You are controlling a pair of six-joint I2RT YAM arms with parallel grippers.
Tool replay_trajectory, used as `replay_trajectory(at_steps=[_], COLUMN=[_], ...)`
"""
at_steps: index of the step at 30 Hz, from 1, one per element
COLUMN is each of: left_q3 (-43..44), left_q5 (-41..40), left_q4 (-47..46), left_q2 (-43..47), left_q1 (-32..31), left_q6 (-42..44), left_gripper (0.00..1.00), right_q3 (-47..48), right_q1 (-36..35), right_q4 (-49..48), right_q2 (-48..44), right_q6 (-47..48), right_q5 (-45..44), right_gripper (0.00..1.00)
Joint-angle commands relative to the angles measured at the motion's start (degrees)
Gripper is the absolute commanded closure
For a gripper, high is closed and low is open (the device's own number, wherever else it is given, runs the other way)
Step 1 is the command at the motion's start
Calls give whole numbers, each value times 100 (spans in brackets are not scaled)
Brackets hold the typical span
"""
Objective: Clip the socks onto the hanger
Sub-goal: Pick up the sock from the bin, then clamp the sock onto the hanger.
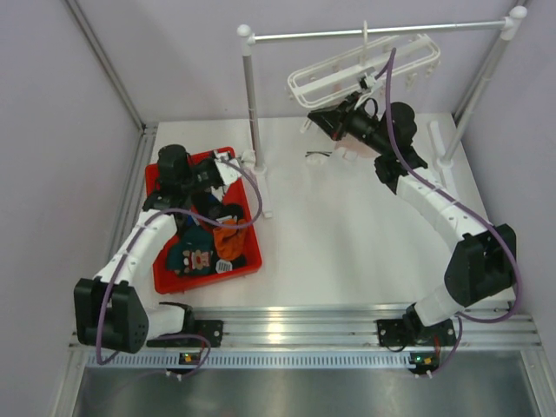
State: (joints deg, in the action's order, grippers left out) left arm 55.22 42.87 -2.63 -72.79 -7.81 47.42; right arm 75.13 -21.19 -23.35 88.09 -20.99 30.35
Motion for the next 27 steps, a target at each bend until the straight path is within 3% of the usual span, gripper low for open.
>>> replay_trajectory(at_steps=[1, 6, 9, 16, 27], left_q3=[-371, -390, -258, 296, 832], left_q5=[310, 143, -147, -270, -490], left_q4=[-1106, -1573, -2047, -2145, -2751], left_q2=[361, 275, 20, -736, -1447], left_q1=[-604, -1248, -1573, -1803, -1803], left_q6=[1330, 2418, 2640, 2939, 2395], left_gripper=[88, 89, 89, 89, 89], right_q3=[282, 265, 248, 248, 186], right_q1=[80, 80, 89, 89, 124], right_q4=[-126, -143, -161, -248, -328], right_q2=[-170, -187, -196, -187, -179], right_q6=[-107, -159, -194, -282, -370], right_q5=[76, 234, 305, 446, 656], right_gripper=[100, 100, 100, 100, 100])
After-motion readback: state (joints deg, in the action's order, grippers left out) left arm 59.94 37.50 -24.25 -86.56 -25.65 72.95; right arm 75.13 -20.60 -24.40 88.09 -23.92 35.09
